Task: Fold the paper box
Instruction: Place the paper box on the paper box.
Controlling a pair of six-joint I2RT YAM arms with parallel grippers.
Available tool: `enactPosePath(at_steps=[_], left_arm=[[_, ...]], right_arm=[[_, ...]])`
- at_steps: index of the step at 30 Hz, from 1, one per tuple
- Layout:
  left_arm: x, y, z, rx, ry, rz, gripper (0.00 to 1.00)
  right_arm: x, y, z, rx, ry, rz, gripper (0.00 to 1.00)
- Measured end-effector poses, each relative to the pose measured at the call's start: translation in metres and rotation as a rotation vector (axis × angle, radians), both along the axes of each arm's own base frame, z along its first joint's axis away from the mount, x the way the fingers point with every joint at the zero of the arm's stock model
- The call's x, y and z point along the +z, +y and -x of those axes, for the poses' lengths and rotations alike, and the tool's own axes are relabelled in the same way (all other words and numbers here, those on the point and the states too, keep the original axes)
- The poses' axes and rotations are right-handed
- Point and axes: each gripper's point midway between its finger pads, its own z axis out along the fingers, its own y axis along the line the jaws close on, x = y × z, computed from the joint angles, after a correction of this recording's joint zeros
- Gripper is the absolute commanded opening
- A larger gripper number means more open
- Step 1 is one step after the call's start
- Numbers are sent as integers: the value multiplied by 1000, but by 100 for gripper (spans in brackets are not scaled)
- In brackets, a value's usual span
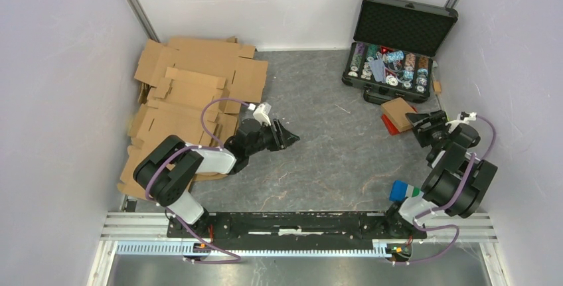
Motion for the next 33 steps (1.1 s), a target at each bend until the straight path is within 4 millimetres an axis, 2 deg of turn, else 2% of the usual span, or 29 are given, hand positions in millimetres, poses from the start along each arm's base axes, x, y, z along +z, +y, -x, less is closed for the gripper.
enactPosePath(at_steps=[1,2,8,10,12,14,17,18,20,22,25,26,28,30,33], left_arm=[[0,0,0,0,0,0,56],[0,0,0,0,0,0,56],[0,2,-2,17,-5,-7,58],[2,3,-3,23,-9,-9,61],[3,4,-4,25,-21,-18,70],[5,7,-6,31,-42,-31,79],[13,14,-8,50,-98,-57,97],[17,18,-10,62,-123,-72,100],[27,25,-11,74,-181,-95,100],[39,33,-13,86,-253,-126,100],[56,49,-13,110,-366,-183,100],[60,53,-13,118,-392,-203,100],[65,67,-16,151,-448,-264,100],[69,84,-20,208,-493,-334,100],[72,120,-23,332,-553,-435,100]], right_arm=[[0,-3,-1,-14,3,-1,97],[-1,-5,-1,-24,6,-1,98],[0,-33,1,-133,106,107,98],[9,-46,7,-193,136,178,98],[23,-56,13,-249,152,280,98],[45,-58,18,-296,149,432,98],[79,-32,10,-252,68,592,98],[90,-18,7,-220,22,635,98],[98,7,5,-160,-55,687,98],[90,33,7,-86,-114,717,98],[58,73,15,49,-145,734,98],[45,92,19,115,-158,742,98],[29,117,28,204,-190,763,98],[22,134,37,270,-250,817,98],[21,135,42,284,-296,907,98]])
